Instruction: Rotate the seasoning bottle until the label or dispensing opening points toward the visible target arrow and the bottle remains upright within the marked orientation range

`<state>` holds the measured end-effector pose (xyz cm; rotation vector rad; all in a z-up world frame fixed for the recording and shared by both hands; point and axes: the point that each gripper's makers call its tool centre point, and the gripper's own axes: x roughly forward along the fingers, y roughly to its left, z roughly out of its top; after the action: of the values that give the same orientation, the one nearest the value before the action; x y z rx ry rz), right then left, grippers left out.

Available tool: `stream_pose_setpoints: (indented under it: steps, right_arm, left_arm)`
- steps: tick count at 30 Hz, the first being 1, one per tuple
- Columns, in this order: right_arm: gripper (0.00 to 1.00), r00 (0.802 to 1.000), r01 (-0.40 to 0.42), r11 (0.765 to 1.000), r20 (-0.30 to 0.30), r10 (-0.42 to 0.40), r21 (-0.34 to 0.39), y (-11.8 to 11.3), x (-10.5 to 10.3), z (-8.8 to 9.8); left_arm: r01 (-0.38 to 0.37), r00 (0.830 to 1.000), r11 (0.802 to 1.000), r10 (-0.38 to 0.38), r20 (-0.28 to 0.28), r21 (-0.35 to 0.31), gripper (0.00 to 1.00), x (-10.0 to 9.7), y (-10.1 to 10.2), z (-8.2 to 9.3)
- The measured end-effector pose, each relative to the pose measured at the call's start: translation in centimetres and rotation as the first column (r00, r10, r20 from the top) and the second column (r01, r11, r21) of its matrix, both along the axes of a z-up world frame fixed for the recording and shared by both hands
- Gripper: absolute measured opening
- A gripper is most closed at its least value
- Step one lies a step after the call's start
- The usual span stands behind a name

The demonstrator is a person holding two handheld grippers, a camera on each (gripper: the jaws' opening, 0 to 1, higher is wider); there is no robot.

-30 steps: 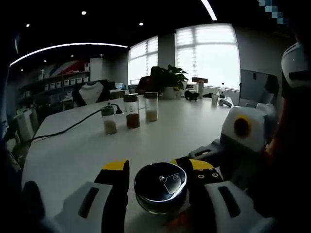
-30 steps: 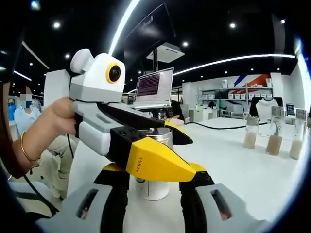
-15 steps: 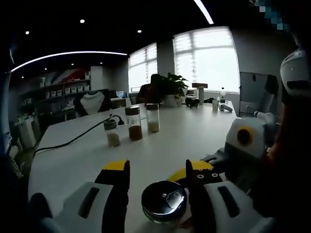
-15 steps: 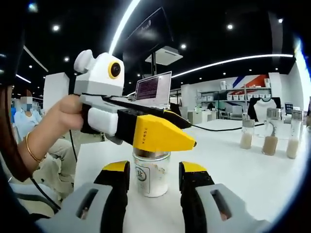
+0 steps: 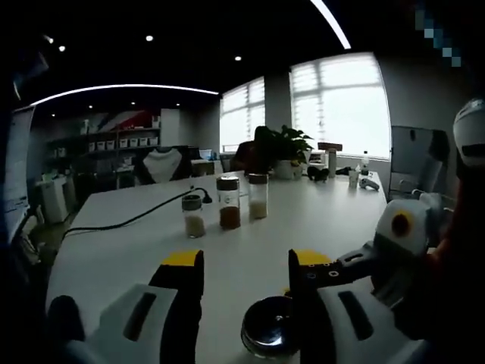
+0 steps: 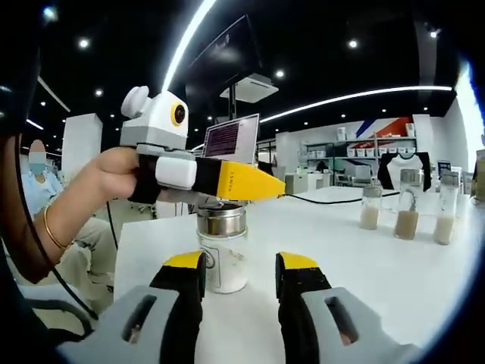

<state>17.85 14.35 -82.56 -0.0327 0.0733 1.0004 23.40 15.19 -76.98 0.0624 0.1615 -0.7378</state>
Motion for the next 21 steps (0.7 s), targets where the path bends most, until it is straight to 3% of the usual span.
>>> stream_pose_setpoints:
  steps: [15,19,21]
  right_arm:
    - [0.34,0.999,-0.048,0.999,-0.001,0.048,-0.004,1.8,-0.1,-0.1]
    - [0.34,0.999,-0.053,0.999,-0.006,0.053,-0.001,2.0,-0.1,-0.2]
    - [0.34,0.998,-0.057,0.998,-0.004,0.057,-0.002,2.1,-0.1,-0.2]
  left_arm:
    - [-0.032,0.998,0.999,0.032,-0.050,-0.001,0.47,-1.7,-0.4,-1.4]
    - [-0.044,0.997,0.993,0.050,-0.052,0.105,0.46,-2.0,-0.6,-2.7]
    - [-0.046,0.997,0.993,0.052,-0.055,0.107,0.46,-2.1,-1.0,-3.0]
